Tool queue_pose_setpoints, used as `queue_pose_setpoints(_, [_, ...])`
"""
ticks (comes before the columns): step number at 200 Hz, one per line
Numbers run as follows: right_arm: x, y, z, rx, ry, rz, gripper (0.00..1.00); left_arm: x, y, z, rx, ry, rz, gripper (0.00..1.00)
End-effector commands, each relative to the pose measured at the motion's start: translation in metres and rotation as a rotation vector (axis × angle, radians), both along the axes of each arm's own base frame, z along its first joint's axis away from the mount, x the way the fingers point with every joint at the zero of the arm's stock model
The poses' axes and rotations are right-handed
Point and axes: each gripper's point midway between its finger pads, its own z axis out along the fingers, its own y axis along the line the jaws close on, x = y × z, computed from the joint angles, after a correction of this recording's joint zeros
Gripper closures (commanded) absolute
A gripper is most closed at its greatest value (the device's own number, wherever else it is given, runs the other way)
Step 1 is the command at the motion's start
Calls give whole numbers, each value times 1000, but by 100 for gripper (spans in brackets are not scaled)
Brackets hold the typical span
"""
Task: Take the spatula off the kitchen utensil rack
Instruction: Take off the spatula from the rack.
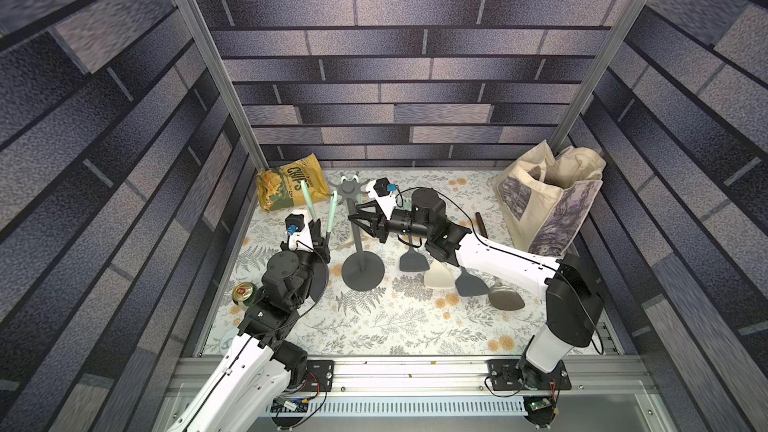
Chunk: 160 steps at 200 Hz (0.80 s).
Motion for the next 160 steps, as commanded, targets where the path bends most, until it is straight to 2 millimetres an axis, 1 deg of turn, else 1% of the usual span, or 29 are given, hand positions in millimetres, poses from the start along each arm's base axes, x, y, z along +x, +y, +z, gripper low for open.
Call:
queue_pose_setpoints(1, [0, -7, 6, -3, 8, -21, 59, -2, 10, 20, -14, -51, 41, 87])
queue_pose_setpoints(19, [1, -7, 8, 4, 2, -29, 54, -2, 8, 20, -17, -47, 34, 88])
queue_pose_setpoints(52, [-1, -14, 18, 37, -25, -47, 49, -2, 5, 20, -24, -47, 16, 88])
queue_pose_setpoints(74, [-4, -22, 27, 74, -59, -62, 46, -4, 6, 22, -29, -53, 16, 87])
queue_pose_setpoints(87, [-6, -25, 30, 80, -69, -68, 46, -4, 8, 22, -29, -55, 23, 87])
queue_pose_setpoints(133, [-6, -24, 14, 52, -56, -64, 46, -8, 13, 25, -41, -63, 44, 87])
queue_pose_setpoints(160, [-8, -22, 5, 59, -43, -46, 46, -11, 21, 24, -41, -59, 80, 88])
